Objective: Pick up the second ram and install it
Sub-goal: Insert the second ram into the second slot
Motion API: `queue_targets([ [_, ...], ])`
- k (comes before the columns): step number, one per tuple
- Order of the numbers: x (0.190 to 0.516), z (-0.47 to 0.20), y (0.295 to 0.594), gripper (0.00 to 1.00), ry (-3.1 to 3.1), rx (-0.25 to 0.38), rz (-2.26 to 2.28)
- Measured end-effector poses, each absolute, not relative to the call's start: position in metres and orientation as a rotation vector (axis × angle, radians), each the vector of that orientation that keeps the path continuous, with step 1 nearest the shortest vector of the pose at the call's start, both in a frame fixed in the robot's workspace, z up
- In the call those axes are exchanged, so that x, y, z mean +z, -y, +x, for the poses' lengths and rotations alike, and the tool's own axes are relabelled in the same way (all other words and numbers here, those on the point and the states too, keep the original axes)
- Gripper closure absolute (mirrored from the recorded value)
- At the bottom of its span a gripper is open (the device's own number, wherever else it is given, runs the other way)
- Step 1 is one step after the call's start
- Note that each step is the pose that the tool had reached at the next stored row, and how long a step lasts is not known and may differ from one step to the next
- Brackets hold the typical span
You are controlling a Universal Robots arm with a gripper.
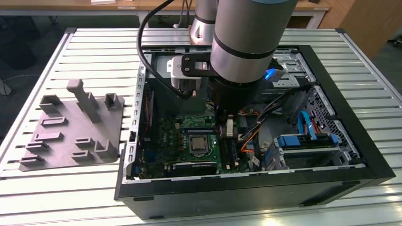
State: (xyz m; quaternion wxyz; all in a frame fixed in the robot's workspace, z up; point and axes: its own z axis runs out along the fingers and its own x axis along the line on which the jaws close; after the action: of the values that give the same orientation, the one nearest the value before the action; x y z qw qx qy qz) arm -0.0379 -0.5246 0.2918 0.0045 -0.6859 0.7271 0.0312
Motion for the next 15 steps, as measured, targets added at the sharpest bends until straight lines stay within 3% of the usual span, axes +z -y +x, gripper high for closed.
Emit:
queue_targets([
  [15,0.2903,-0.0379,0.5247,0.86,-2.442,0.096,-1.952],
])
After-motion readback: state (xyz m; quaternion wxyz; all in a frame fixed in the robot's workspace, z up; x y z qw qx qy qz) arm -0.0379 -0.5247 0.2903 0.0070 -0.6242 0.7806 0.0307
